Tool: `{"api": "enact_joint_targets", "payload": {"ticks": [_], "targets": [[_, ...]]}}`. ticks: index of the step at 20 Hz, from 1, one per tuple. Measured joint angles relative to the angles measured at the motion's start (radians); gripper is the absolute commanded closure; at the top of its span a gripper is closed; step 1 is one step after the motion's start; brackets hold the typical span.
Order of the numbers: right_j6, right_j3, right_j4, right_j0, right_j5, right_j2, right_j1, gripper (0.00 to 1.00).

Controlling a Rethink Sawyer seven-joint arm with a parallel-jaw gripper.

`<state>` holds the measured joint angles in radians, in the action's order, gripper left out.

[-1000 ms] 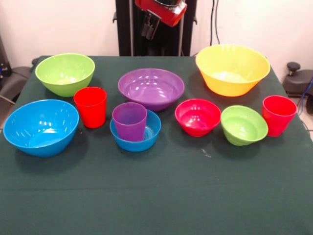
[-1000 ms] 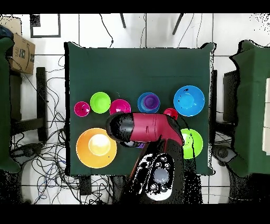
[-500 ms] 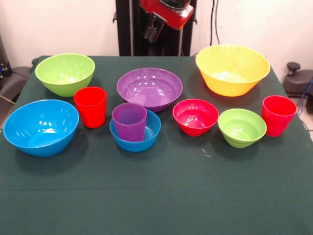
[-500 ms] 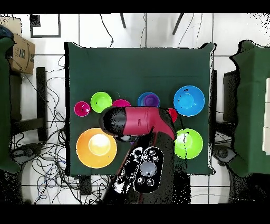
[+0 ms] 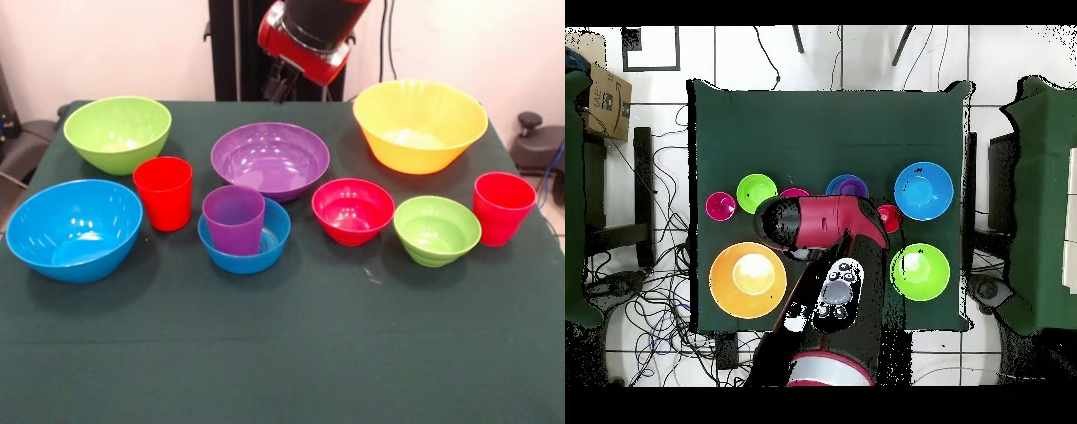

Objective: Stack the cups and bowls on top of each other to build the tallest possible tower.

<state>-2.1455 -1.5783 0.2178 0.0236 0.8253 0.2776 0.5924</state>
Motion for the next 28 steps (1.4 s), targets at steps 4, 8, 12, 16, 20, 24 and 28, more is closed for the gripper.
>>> {"api": "enact_joint_targets", "payload": {"ticks": [4, 8, 12, 16, 20, 24, 28], "targets": [[-0.016, -0.003, -0.022, 0.000, -0.063, 0.007, -0.029, 1.00], [-0.037, -0.016, -0.051, -0.001, -0.128, 0.010, -0.053, 1.00], [-0.050, -0.040, -0.101, -0.009, -0.183, 0.010, -0.071, 1.00], [-0.054, -0.063, -0.138, -0.018, -0.225, 0.010, -0.083, 1.00], [-0.054, -0.090, -0.170, -0.019, -0.278, 0.010, -0.098, 0.00], [-0.055, -0.105, -0.191, -0.017, -0.314, 0.010, -0.107, 0.00], [-0.055, -0.119, -0.217, -0.014, -0.362, 0.010, -0.117, 0.00]]}}
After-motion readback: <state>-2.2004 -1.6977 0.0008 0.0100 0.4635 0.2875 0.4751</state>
